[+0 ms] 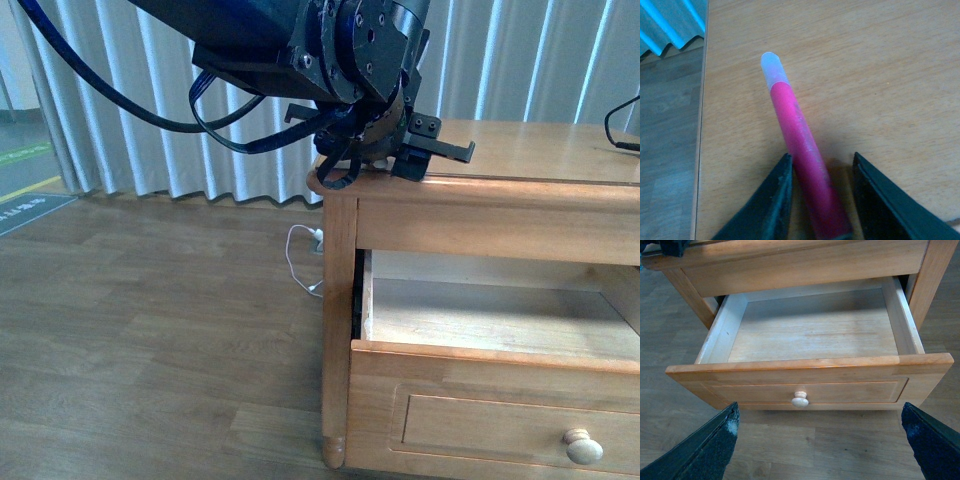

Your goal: Place pink marker in drawer with both arms

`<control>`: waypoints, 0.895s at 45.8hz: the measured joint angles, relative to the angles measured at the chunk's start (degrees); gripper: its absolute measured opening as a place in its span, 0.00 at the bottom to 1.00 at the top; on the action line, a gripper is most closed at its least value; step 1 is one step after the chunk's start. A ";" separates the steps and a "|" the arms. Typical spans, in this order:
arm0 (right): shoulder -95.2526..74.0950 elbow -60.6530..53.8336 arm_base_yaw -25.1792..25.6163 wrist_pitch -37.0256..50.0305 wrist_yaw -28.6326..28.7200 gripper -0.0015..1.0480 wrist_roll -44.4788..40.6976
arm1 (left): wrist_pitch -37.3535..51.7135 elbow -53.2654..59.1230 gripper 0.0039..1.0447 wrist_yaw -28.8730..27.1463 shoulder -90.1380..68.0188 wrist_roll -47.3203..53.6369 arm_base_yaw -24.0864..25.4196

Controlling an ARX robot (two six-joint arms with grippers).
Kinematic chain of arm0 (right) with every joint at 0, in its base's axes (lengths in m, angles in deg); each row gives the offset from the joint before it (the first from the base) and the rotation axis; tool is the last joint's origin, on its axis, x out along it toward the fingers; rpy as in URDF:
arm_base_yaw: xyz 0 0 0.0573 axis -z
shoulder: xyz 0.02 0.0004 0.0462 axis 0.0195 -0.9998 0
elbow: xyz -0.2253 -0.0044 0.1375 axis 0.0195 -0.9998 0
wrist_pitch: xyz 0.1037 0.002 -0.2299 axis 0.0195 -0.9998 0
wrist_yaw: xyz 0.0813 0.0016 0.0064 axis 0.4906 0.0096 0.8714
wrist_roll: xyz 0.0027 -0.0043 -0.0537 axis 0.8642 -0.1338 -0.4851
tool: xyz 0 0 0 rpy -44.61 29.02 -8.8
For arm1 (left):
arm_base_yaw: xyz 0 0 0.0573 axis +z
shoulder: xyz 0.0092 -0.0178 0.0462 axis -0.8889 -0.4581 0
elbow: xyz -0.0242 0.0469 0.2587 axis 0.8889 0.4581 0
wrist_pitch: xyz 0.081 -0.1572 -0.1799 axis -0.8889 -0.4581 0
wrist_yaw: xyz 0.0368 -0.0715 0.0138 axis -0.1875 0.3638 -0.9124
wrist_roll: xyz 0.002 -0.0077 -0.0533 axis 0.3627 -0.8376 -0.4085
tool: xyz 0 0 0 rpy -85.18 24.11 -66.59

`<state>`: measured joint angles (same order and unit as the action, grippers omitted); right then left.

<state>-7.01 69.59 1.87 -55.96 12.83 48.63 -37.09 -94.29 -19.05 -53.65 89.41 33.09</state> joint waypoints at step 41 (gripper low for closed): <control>0.00 0.00 0.00 0.00 0.00 0.91 0.00 | 16.96 40.68 0.14 26.14 28.20 16.02 -5.25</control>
<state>-7.01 69.59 1.87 -55.96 12.83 48.63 -20.13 -53.62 7.09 -25.45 105.43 27.84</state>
